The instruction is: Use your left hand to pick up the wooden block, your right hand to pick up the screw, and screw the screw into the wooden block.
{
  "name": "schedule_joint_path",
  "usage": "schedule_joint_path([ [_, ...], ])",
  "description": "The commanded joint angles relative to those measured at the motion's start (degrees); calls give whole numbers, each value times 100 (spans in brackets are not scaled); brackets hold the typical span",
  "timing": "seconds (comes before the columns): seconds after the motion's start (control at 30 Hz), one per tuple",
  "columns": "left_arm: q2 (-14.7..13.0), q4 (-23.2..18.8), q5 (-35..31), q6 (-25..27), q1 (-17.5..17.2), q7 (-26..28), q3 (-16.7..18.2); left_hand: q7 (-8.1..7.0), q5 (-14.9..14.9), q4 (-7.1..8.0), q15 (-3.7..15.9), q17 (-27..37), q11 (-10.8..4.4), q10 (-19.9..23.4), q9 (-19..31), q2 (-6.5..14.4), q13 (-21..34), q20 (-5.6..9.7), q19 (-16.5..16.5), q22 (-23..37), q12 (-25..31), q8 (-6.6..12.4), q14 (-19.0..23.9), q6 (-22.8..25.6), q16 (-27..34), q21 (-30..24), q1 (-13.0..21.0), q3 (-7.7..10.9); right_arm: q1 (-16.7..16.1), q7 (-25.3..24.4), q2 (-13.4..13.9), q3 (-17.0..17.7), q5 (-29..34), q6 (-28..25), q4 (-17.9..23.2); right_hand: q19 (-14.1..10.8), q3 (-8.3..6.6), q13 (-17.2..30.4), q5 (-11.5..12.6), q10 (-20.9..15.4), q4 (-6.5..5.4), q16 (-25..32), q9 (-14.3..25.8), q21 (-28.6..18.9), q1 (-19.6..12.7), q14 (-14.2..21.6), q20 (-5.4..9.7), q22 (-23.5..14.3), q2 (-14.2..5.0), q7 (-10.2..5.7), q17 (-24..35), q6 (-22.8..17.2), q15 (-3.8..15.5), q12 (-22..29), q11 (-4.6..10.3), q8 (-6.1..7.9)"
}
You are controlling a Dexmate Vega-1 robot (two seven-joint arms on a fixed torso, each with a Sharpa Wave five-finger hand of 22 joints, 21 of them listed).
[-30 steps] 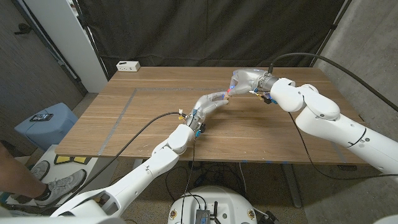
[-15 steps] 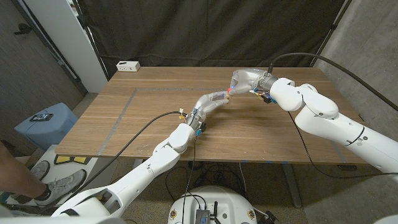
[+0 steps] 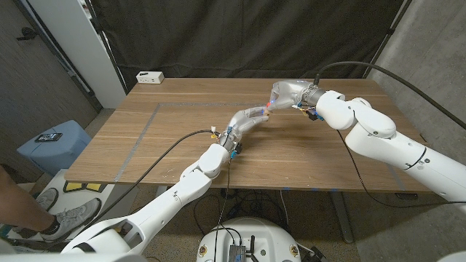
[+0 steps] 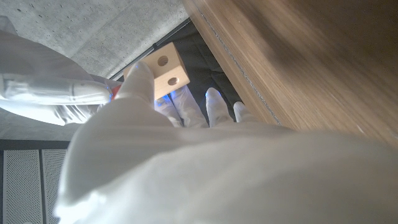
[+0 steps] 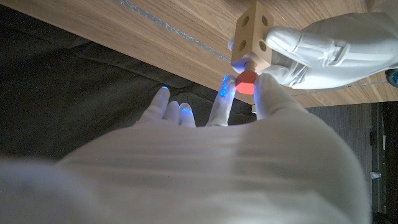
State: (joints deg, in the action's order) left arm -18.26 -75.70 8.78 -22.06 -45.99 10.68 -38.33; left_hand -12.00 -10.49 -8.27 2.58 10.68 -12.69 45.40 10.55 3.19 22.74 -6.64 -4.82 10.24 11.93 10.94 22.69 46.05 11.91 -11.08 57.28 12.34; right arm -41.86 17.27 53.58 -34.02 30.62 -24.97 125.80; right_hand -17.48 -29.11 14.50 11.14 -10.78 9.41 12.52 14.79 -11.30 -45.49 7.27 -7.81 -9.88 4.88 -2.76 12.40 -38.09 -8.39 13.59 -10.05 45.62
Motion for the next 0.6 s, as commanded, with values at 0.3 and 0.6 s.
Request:
schedule_joint_path([
  [0.3, -33, -81, -4, 40, -49, 16, -5, 23, 7, -8, 492, 12, 11, 4, 31, 62, 8, -29, -14, 14, 40, 43, 49, 15, 7, -46, -2, 48, -59, -38, -7, -80, 261, -186, 63, -133, 29, 25, -41, -227, -52, 53, 90, -47, 45, 144, 35, -9, 42, -53, 28, -265, 52, 112, 102, 206],
  [0.6, -51, -121, 2, 37, -86, 25, 5, 28, 9, -11, 484, 12, 11, -2, 32, 71, 8, -37, -19, 14, 38, 42, 51, 11, 9, -48, 5, 52, -97, -54, -51, -124, 430, -307, 96, -219, 80, 24, -63, -360, -85, 80, 157, -62, 142, 247, 73, -9, 66, -87, 36, -466, 108, 152, 148, 355],
])
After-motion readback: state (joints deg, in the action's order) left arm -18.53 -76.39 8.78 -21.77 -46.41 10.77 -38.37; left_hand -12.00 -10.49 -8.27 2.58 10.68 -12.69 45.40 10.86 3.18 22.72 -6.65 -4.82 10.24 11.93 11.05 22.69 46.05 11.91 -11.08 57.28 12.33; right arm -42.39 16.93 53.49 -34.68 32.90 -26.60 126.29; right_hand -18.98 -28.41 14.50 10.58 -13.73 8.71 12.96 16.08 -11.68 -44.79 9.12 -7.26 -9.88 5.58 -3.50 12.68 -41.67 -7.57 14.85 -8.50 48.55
